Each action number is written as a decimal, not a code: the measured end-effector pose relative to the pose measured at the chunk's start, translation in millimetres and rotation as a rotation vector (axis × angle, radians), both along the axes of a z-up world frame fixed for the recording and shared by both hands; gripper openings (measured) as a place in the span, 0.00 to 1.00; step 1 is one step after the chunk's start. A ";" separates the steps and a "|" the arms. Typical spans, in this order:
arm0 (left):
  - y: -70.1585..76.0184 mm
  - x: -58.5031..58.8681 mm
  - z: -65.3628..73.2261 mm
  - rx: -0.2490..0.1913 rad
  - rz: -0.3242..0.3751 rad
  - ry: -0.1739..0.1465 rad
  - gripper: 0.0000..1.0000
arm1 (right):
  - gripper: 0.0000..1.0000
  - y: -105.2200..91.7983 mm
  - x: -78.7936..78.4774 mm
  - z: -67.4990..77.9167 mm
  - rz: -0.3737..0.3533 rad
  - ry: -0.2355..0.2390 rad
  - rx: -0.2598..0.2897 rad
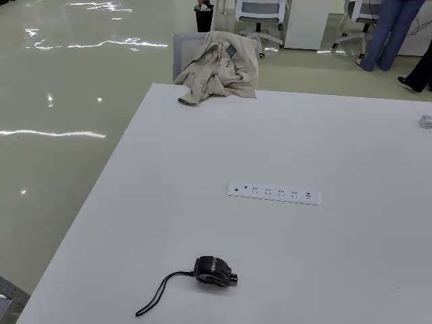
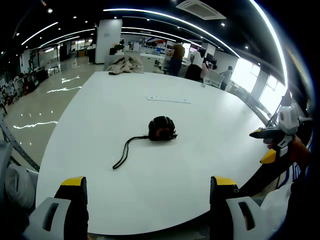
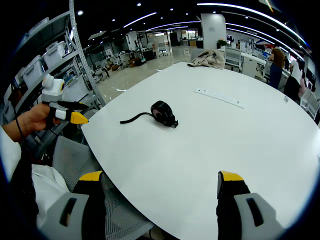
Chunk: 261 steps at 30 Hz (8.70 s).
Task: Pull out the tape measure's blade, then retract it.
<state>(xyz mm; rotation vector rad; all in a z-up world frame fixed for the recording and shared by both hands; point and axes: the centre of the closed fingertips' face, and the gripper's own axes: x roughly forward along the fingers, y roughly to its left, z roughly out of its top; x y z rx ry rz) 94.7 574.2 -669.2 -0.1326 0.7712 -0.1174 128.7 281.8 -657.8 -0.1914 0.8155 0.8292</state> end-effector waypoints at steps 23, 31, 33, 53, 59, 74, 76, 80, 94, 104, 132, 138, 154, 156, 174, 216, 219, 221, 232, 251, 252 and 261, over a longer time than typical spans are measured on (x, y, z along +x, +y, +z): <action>-2.7 3.8 -1.9 -0.002 0.006 0.011 1.00 | 0.94 -1.8 3.7 -2.3 -0.004 -0.009 -0.010; -5.5 5.5 -2.8 -0.007 0.006 0.011 1.00 | 0.93 -0.4 3.2 -3.1 0.005 -0.008 -0.013; -6.0 5.8 -2.9 -0.011 0.007 0.010 1.00 | 0.93 -0.8 3.9 -3.0 0.005 -0.008 -0.014; -13.2 18.7 -6.0 -0.004 -0.044 0.010 0.99 | 0.91 4.2 19.6 -5.7 0.032 -0.036 -0.034; -13.9 22.8 -6.3 -0.003 -0.051 0.006 0.99 | 0.91 5.1 21.3 -10.4 0.039 -0.035 -0.038; -16.2 41.0 -14.7 0.009 -0.116 -0.002 0.99 | 0.89 11.2 33.8 -21.6 0.083 -0.045 -0.062; -17.0 43.8 -16.4 0.008 -0.123 -0.003 0.99 | 0.89 13.5 36.4 -24.1 0.089 -0.046 -0.062; -19.8 49.0 -18.0 0.010 -0.140 -0.004 0.99 | 0.88 18.8 40.4 -25.7 0.100 -0.048 -0.064; -29.6 66.2 -24.8 0.024 -0.204 -0.006 0.98 | 0.86 29.8 53.1 -36.6 0.147 -0.061 -0.081; -33.8 75.2 -31.0 0.042 -0.268 -0.006 0.97 | 0.84 32.2 60.7 -46.4 0.177 -0.063 -0.098; -34.1 106.9 -51.3 0.110 -0.460 0.027 0.91 | 0.78 49.0 87.8 -76.3 0.311 -0.063 -0.162; -41.2 112.2 -53.3 0.103 -0.502 0.021 0.91 | 0.77 51.3 94.2 -80.4 0.338 -0.069 -0.179; -41.0 127.8 -56.0 0.143 -0.606 0.013 0.87 | 0.75 60.1 109.7 -89.6 0.427 -0.093 -0.200; -40.8 130.4 -55.9 0.140 -0.612 0.009 0.86 | 0.75 62.2 110.1 -91.2 0.438 -0.093 -0.203; -48.9 143.1 -63.7 0.175 -0.734 0.002 0.84 | 0.70 81.4 118.3 -100.1 0.542 -0.122 -0.182; -67.0 186.6 -87.7 0.259 -1.019 -0.014 0.78 | 0.61 106.8 149.6 -135.1 0.719 -0.102 -0.226; -69.6 190.5 -90.1 0.255 -1.031 -0.017 0.77 | 0.61 108.9 152.3 -136.5 0.723 -0.102 -0.228; -72.2 193.4 -91.7 0.255 -1.040 -0.022 0.76 | 0.61 110.6 154.1 -137.1 0.722 -0.096 -0.224; -83.4 200.0 -103.2 0.264 -1.093 -0.006 0.74 | 0.58 124.1 159.0 -140.4 0.761 -0.109 -0.227; -98.8 208.8 -121.3 0.263 -1.159 0.010 0.68 | 0.51 141.1 168.7 -149.1 0.794 -0.105 -0.228; -99.3 209.2 -121.6 0.262 -1.161 0.010 0.68 | 0.51 142.2 169.5 -149.4 0.795 -0.104 -0.229; -99.7 212.9 -126.4 0.274 -1.189 0.012 0.64 | 0.48 150.0 171.7 -154.3 0.825 -0.109 -0.236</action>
